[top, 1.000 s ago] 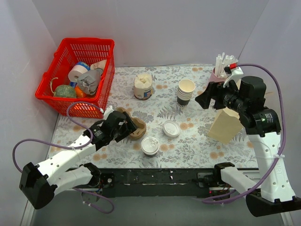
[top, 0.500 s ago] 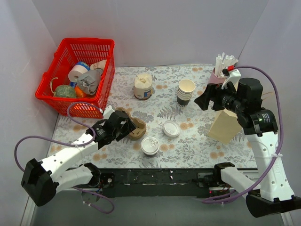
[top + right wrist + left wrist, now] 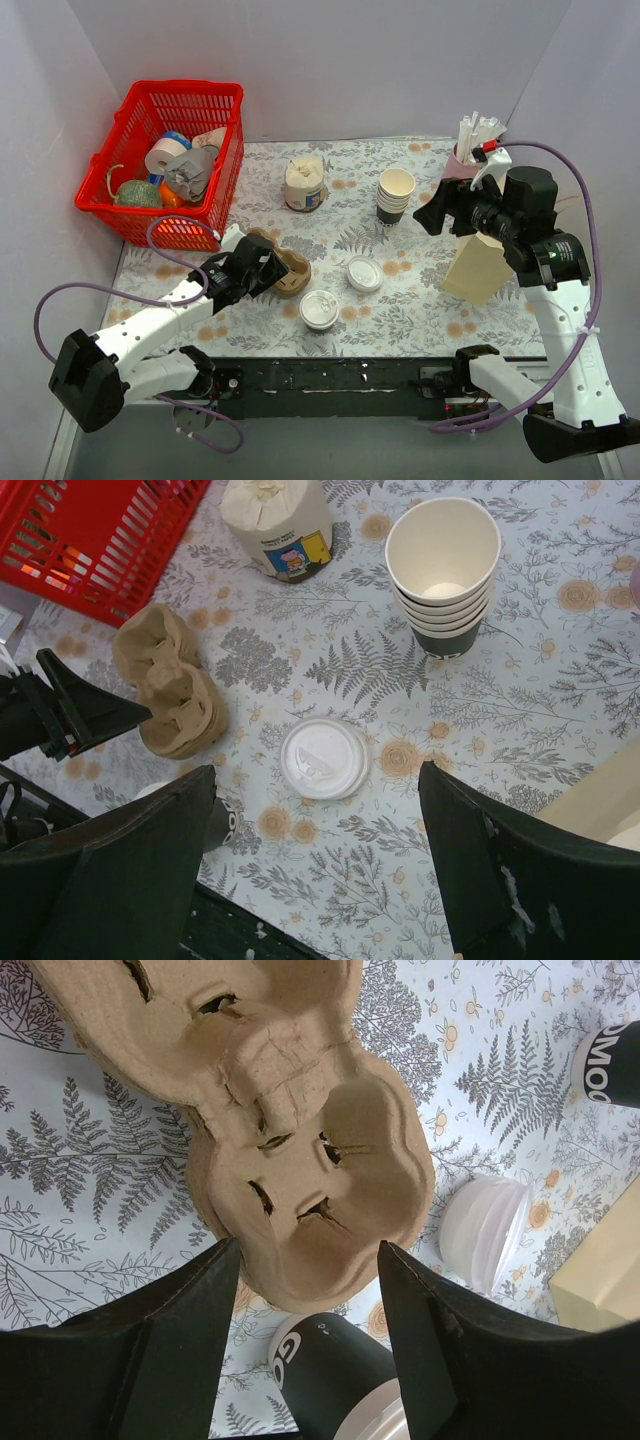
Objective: Pack the takeout coffee
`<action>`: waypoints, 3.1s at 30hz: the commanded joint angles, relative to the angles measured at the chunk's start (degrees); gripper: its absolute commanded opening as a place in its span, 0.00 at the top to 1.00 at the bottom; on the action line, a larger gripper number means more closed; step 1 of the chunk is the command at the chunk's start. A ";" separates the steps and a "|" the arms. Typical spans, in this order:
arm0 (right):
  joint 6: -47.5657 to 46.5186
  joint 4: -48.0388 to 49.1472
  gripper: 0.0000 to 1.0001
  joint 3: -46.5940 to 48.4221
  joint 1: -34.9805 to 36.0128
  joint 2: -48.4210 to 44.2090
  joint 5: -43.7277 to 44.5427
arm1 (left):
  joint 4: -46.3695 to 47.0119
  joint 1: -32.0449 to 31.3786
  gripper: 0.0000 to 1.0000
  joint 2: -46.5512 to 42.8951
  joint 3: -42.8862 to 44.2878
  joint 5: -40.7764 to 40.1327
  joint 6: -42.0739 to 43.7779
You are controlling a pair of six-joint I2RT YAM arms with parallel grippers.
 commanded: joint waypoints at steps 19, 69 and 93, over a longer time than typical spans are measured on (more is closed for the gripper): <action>-0.52 2.46 0.10 -1.42 -0.24 -0.63 1.90 | 1.63 1.47 0.56 2.69 -0.46 -1.20 -0.34; 4.05 22.67 0.21 -5.01 40.02 23.55 12.99 | 4.01 3.93 1.00 -7.85 3.58 11.11 13.26; 3.44 8.89 0.22 -8.89 42.12 23.27 0.23 | -43.19 3.93 1.00 -38.42 7.90 7.06 7.92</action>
